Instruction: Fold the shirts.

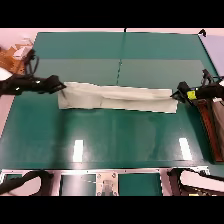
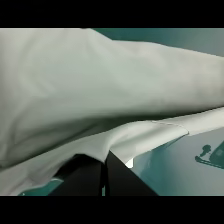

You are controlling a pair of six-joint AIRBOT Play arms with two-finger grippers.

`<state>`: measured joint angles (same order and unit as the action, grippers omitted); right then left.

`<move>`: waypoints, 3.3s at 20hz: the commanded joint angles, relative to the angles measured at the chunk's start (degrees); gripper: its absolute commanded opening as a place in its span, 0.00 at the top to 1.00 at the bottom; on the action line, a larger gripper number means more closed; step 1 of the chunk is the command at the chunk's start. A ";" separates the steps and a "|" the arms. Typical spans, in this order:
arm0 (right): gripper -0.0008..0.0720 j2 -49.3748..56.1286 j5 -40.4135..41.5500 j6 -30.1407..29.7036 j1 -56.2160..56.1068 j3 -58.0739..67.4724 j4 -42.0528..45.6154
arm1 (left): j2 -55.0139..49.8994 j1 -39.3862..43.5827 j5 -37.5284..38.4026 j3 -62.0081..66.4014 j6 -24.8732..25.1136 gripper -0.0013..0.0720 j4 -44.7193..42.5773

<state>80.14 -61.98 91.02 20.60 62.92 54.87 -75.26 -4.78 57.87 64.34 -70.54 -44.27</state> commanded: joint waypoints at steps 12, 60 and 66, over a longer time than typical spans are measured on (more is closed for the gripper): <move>0.25 20.17 -13.55 -14.38 11.06 22.53 -0.61 | -22.29 0.39 -5.86 27.80 -1.01 0.03 2.27; 0.96 12.55 -24.20 -15.78 -17.33 42.10 -22.25 | -38.75 11.08 30.16 57.11 -9.11 0.95 -0.35; 0.96 21.99 3.76 -14.47 -42.97 42.14 -22.73 | -34.21 -4.50 33.33 54.40 -8.90 0.95 -3.26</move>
<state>97.76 -73.14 75.81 -11.66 105.06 32.47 -111.07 -2.09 87.59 118.91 -78.81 -45.25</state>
